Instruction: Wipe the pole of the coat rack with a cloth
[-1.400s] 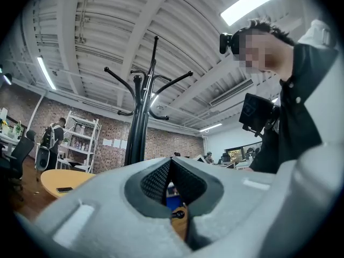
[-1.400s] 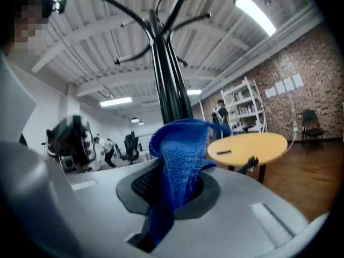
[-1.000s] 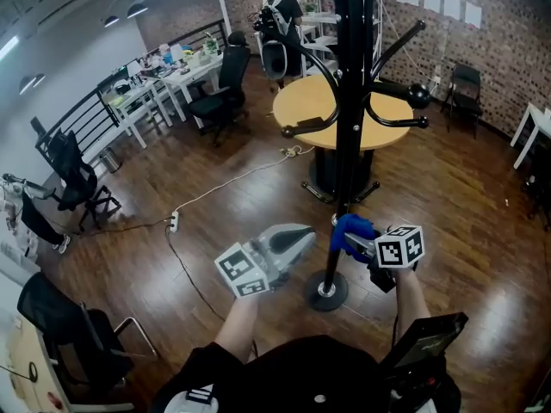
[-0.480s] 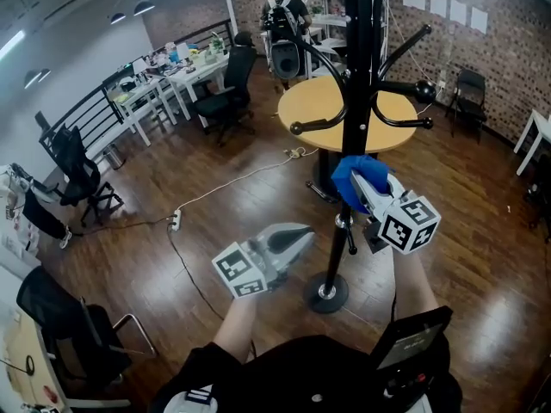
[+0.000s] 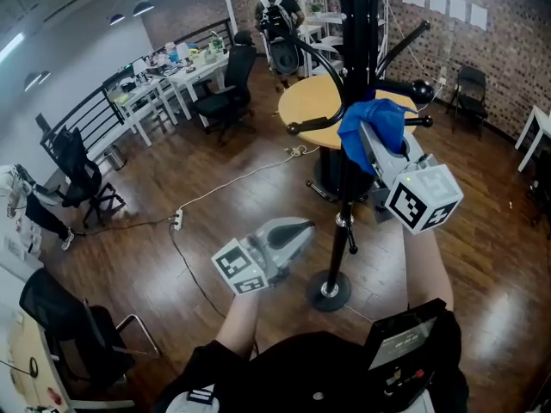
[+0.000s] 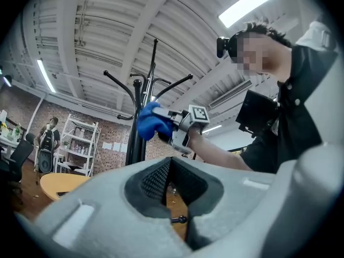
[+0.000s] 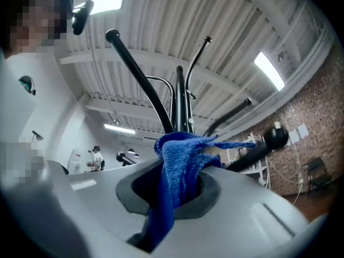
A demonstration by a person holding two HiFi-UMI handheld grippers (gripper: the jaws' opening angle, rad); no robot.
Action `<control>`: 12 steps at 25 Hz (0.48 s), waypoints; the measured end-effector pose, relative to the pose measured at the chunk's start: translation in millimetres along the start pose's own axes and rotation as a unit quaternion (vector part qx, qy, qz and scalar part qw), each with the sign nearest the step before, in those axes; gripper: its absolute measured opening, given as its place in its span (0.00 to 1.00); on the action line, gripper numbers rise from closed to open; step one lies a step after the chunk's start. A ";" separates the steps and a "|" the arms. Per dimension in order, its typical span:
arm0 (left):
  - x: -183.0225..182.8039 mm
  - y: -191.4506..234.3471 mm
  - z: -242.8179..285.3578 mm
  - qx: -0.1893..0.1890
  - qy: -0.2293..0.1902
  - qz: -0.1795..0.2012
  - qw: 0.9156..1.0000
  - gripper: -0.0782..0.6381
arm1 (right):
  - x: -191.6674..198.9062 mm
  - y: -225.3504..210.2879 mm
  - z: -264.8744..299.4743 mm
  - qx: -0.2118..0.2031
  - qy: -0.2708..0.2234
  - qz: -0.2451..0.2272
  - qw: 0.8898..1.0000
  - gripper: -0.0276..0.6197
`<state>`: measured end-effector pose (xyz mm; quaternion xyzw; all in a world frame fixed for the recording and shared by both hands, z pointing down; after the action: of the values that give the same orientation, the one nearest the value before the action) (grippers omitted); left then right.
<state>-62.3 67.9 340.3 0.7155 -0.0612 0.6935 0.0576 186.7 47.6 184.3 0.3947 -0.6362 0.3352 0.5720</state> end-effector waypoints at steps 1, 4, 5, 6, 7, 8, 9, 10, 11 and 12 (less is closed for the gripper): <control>-0.2 -1.7 -1.1 0.001 0.001 0.002 1.000 0.10 | 15.9 -3.2 -0.1 0.000 0.009 0.016 1.000 0.09; 0.4 -5.5 -2.1 0.004 0.004 0.002 1.000 0.10 | 65.8 -5.9 -6.8 -0.001 0.047 0.053 0.997 0.09; 1.0 -5.2 -0.6 0.005 0.004 0.001 1.000 0.10 | 82.5 -5.4 -9.5 -0.003 0.059 0.062 0.996 0.09; 1.4 -4.7 1.7 0.006 0.004 -0.001 1.000 0.10 | 99.2 -4.5 -12.2 -0.002 0.071 0.069 0.995 0.09; 1.5 -4.7 4.2 0.008 0.004 -0.002 1.000 0.10 | 116.5 -3.2 -14.7 0.002 0.087 0.074 0.993 0.09; 1.3 -5.5 6.8 0.012 0.005 -0.003 1.000 0.10 | 134.9 -2.1 -16.9 0.006 0.111 0.078 0.991 0.09; 1.1 -6.8 9.4 0.016 0.006 -0.002 1.000 0.10 | 154.3 -1.3 -18.8 0.009 0.143 0.081 0.986 0.09; 1.1 -8.3 11.8 0.021 0.007 -0.002 1.000 0.10 | 174.5 -1.1 -20.4 0.009 0.183 0.085 0.979 0.09; 1.5 -9.2 13.9 0.025 0.008 -0.002 1.000 0.10 | 194.9 -1.5 -21.6 0.009 0.229 0.089 0.969 0.09; 2.1 -9.5 15.8 0.028 0.008 -0.003 1.000 0.10 | 214.6 -2.4 -22.4 0.009 0.275 0.097 0.956 0.09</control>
<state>-45.0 74.5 341.9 0.7113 -0.0392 0.7007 0.0397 191.9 40.6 399.9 0.2283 -0.4864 0.4903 0.6862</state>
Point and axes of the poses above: the fingertips, and each gripper's own axes: z forward along the fingers, y to its left, x out of its underside, the point moved 10 cm from there along -z, backward along the fingers, and after that the axes turned 11 degrees about y, right-handed, at the moved point
